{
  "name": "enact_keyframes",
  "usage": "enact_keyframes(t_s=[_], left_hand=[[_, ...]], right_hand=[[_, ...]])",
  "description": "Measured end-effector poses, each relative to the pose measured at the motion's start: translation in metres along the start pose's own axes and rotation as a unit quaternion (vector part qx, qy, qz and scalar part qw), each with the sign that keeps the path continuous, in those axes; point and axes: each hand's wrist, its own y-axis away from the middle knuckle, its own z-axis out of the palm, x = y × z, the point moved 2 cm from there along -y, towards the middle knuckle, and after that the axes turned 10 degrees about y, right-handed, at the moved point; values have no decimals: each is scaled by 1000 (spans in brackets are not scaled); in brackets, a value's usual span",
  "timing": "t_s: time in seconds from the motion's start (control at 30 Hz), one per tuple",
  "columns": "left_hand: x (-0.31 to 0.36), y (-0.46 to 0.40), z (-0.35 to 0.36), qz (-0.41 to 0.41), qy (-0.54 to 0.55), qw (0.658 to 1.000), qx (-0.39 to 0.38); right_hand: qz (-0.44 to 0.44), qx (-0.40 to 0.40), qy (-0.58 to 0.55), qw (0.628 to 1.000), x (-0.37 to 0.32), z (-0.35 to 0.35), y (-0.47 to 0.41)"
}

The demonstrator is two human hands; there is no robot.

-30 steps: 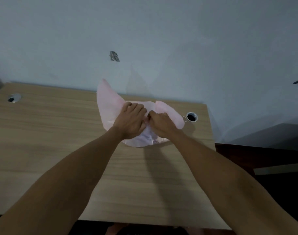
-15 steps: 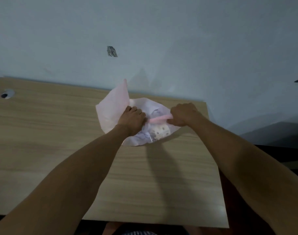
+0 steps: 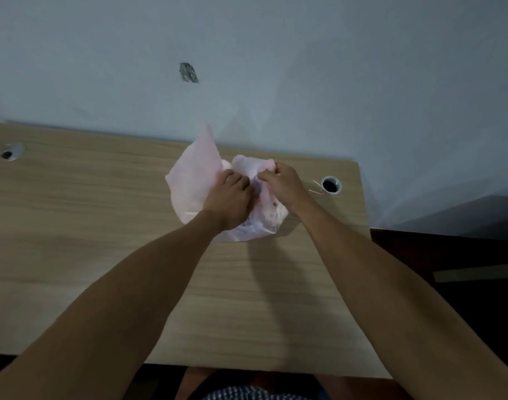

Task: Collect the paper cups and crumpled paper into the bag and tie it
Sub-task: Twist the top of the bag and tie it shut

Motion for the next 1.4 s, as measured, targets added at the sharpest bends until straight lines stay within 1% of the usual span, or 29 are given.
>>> enact_keyframes(t_s=[0.07,0.1,0.17,0.23,0.27,0.33,0.37,0.4,0.43,0.53,0.57,0.6,0.63,0.73,0.77,0.8,0.87,0.93,1.0,1.07,1.1,1.13,1.17,1.2,1.23,1.3,1.33,1.37,1.4], left_hand=[[-4,14,-14,20,1,994,106],[-9,22,-23,7,7,987,158],[-24,38,-42,-78,40,965,248],[-44,50,-59,-216,116,920,306],[-54,54,-64,-289,179,889,307],[-78,54,-61,-393,316,830,239],[-87,52,-59,-418,361,812,189],[-92,49,-60,-423,390,805,146],[-92,44,-62,-411,404,809,117],[-63,24,-68,-318,372,869,70],[-49,17,-67,-289,371,880,72],[-36,13,-67,-275,388,876,80],[-28,10,-64,-273,420,861,87],[-17,5,-49,-327,482,805,114],[-14,5,-46,-339,479,798,141],[-11,5,-46,-344,459,801,172],[-3,7,-47,-327,411,823,218],[5,7,-46,-265,383,854,231],[10,8,-44,-209,347,892,200],[12,6,-44,-191,273,931,149],[11,5,-44,-181,233,946,132],[11,5,-47,-168,210,955,124],[13,5,-52,-159,215,955,126],[13,3,-59,-170,246,944,139],[14,1,-66,-199,305,916,165],[10,-5,-71,-271,417,836,233],[7,-9,-71,-310,436,803,263],[4,-13,-72,-352,435,781,279],[0,-16,-72,-390,418,770,283]], right_hand=[[-18,8,119,993,4,12,-5],[-28,3,191,981,4,17,-3],[-62,11,292,954,2,25,6],[-90,43,330,939,0,29,16],[-97,58,336,935,2,33,16],[-104,79,357,925,1,39,20],[-103,86,374,918,0,42,21],[-104,97,388,911,1,46,21],[-96,106,402,904,1,48,22],[-75,123,443,885,3,57,22],[-70,126,454,879,4,60,23],[-67,130,461,875,7,62,23],[-62,132,460,876,8,64,24],[-58,137,450,881,15,63,23],[-56,132,453,880,15,62,23],[-52,125,456,880,15,60,23],[-46,118,442,888,13,56,25],[-52,122,383,914,10,48,26],[-81,145,312,935,3,39,24],[-104,184,257,943,-2,31,20],[-100,197,212,952,-3,26,18],[-87,196,158,964,-6,21,19],[-70,185,99,975,-8,17,20],[-62,184,62,979,-11,12,22],[-57,188,32,980,-15,8,22],[-29,187,-15,982,-17,1,20],[-9,185,-24,982,-19,-2,19],[3,183,-21,983,-20,-4,15],[10,178,-6,984,-22,-8,13]])
